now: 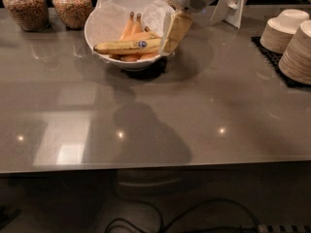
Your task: Pick banana from white bowl
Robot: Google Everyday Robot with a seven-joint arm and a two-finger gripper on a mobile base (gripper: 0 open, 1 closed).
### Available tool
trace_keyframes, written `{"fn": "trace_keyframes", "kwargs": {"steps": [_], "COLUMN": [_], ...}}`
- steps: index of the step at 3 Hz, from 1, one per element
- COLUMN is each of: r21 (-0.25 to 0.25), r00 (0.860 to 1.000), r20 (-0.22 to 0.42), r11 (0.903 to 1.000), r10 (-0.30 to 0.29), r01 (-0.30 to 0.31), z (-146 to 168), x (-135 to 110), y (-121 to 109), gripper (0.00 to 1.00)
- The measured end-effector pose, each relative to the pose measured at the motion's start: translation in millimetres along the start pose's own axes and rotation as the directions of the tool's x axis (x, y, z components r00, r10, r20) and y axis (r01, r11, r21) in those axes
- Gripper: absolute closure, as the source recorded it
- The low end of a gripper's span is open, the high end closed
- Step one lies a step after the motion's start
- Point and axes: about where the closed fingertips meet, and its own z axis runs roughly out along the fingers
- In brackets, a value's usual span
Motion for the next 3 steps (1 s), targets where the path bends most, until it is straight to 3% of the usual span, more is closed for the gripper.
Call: {"fn": "trace_keyframes", "kwargs": {"steps": [1,3], "r21": [0.029,0.014], "r00": [1.0,0.999], "r20": [0.019,0.038], "r11": [0.9993,0.9999], "r10": [-0.023,-0.006], "r01": [0.023,0.006], "z": [29,73], "x": [-3,6], "y": [-14,-16], "gripper": [0.18,0.64]}}
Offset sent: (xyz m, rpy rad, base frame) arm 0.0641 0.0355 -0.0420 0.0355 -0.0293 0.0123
